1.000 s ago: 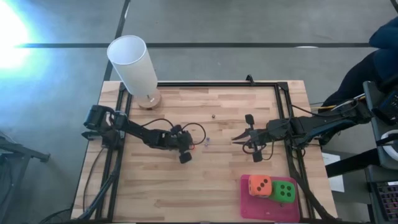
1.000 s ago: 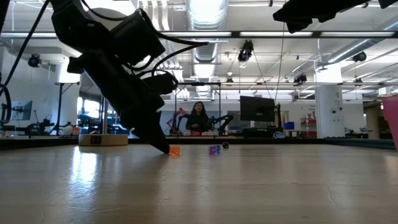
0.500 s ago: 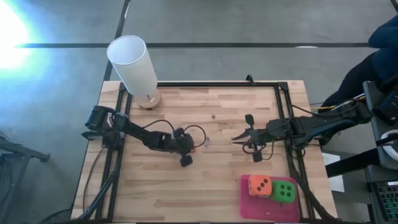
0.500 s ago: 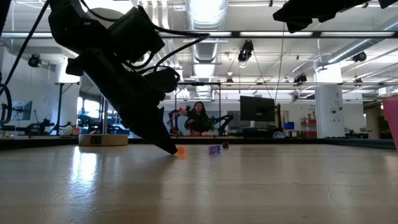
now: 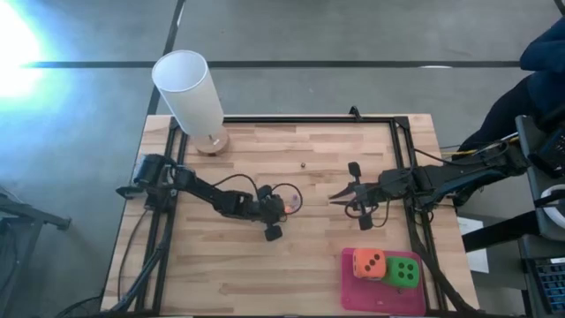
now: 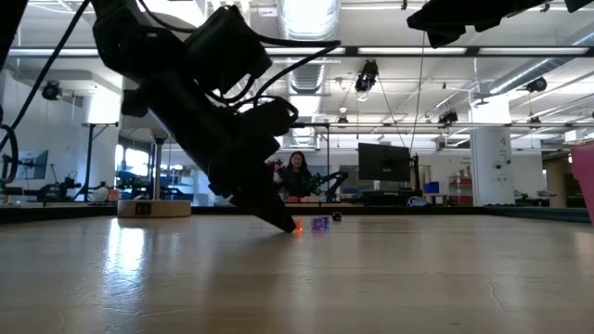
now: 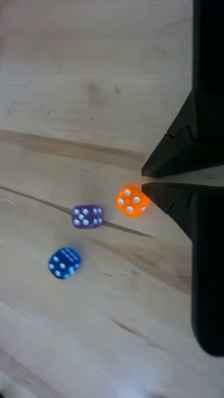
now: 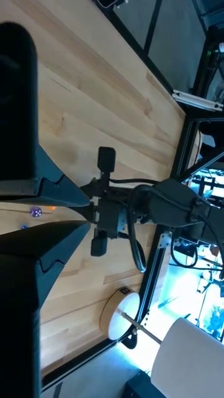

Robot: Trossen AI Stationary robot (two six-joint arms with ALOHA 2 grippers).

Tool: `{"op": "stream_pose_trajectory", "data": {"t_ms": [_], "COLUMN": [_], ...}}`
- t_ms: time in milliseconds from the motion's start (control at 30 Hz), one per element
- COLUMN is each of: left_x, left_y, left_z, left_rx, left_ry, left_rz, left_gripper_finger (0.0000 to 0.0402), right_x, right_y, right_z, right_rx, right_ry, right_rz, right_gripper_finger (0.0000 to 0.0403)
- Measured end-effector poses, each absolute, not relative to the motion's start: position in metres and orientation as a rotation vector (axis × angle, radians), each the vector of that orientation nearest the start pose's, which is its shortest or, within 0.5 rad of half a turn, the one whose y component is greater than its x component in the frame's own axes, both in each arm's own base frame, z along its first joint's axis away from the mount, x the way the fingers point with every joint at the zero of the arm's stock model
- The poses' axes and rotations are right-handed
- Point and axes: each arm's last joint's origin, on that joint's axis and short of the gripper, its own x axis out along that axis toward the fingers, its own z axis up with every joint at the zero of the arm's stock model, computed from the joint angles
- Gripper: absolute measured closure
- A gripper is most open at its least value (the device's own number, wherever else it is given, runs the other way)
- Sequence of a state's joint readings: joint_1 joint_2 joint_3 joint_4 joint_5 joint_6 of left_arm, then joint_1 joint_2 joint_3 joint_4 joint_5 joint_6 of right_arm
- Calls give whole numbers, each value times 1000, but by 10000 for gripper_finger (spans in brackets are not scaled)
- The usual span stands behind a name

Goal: Pick & Place Dice
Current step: Move the small orange die slightly right on the table

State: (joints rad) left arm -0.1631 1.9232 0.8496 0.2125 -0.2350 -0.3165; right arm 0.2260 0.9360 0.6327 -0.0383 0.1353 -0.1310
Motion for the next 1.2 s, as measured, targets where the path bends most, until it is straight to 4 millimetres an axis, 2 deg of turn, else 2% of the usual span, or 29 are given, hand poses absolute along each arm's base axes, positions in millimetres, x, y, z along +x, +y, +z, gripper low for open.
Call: {"op": "stream_pose_trajectory", "data": {"t_ms": [300, 633, 767, 1000, 1200], "left_x": [357, 395, 402, 393, 362], "left_y": [-51, -51, -51, -52, -47], "left_z": [98, 94, 98, 124, 141], "left_rx": [-73, 24, 45, 55, 51], "left_ry": [797, 780, 818, 821, 874], "left_rz": [172, 146, 140, 153, 251], "left_gripper_finger": [366, 366, 366, 366, 366], "right_x": [202, 202, 202, 201, 201], "right_y": [42, 43, 43, 42, 42], "right_z": [268, 268, 268, 267, 266], "right_rx": [-191, -189, -185, -173, -174], "right_ry": [330, 325, 326, 343, 348], "right_rz": [113, 116, 115, 114, 114], "right_gripper_finger": [358, 358, 359, 358, 359]}}
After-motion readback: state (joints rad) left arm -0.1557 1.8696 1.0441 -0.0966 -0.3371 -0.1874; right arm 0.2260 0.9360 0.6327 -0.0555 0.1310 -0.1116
